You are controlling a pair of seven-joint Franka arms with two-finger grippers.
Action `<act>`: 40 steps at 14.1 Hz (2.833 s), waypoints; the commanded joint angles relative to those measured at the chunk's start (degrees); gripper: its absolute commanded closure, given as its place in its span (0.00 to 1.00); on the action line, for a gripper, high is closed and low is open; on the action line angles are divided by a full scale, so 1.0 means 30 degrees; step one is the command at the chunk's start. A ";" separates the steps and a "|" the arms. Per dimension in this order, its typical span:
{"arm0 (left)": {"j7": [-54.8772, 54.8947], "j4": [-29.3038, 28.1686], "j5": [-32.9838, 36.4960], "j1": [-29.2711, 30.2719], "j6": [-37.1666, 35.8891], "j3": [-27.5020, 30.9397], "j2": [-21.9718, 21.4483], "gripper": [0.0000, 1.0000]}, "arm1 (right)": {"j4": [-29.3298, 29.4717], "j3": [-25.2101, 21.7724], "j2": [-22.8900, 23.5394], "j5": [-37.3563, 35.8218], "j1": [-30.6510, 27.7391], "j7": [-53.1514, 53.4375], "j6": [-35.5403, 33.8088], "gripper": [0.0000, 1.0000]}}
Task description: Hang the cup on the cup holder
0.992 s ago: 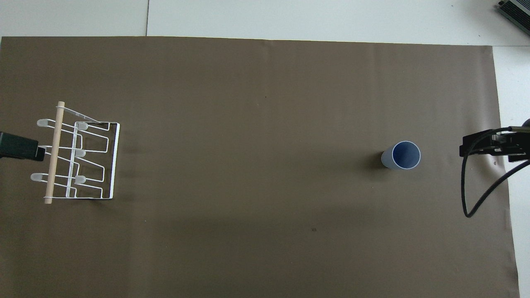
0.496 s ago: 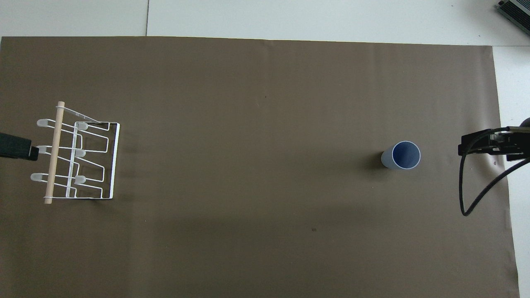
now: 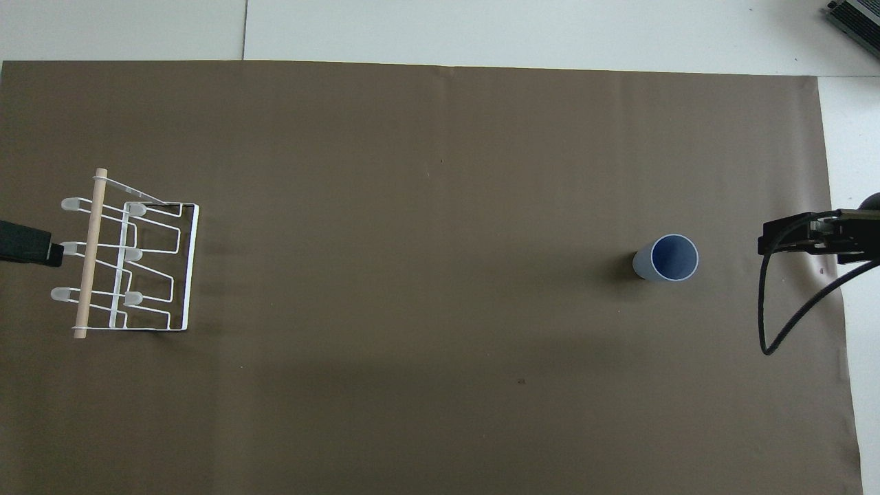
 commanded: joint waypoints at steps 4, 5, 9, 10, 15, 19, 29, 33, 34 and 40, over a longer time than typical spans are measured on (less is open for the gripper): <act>-0.0129 -0.0373 0.0295 0.0061 -0.0118 -0.0083 -0.0398 0.00 | -0.3164 0.0037 -0.0016 0.0035 -0.0272 -0.1392 0.4029 0.00; -0.0129 -0.0373 0.0295 0.0061 -0.0118 -0.0054 -0.0398 0.00 | -0.3778 0.0037 0.0072 0.0035 -0.0388 -0.1422 0.4501 0.00; -0.0129 -0.0373 0.0295 0.0061 -0.0118 -0.0083 -0.0398 0.00 | -0.5922 0.0037 0.1209 0.0064 -0.1149 -0.3673 0.7638 0.00; -0.0129 -0.0344 0.0295 0.0061 -0.0118 -0.0083 -0.0398 0.00 | -0.6010 0.0037 0.1882 0.0065 -0.1180 -0.4229 0.7815 0.00; -0.0129 -0.0373 0.0295 0.0061 -0.0118 -0.0083 -0.0398 0.00 | -0.7153 0.0066 0.2503 0.0123 -0.1151 -0.5466 0.9100 0.00; -0.0129 -0.0373 0.0295 0.0061 -0.0118 -0.0083 -0.0398 0.00 | -0.7387 0.0066 0.2563 0.1381 -0.0946 -0.4966 1.0218 0.00; -0.0129 -0.0373 0.0295 0.0061 -0.0118 -0.0083 -0.0398 0.00 | -0.8767 0.0095 0.3090 0.1471 -0.0946 -0.5934 1.2770 0.33; -0.0129 -0.0373 0.0295 0.0061 -0.0118 -0.0054 -0.0398 0.00 | -0.7857 0.0213 0.3206 0.1500 -0.0917 -0.5905 1.1714 0.55; -0.0129 -0.0344 0.0295 0.0061 -0.0118 -0.0083 -0.0398 0.00 | -0.7885 0.0242 0.3207 0.1500 -0.0917 -0.5905 1.1742 0.73; -0.0129 -0.0373 0.0295 0.0061 -0.0118 -0.0083 -0.0398 0.00 | -0.7741 0.0242 0.3236 0.1500 -0.0655 -0.5348 1.1684 1.00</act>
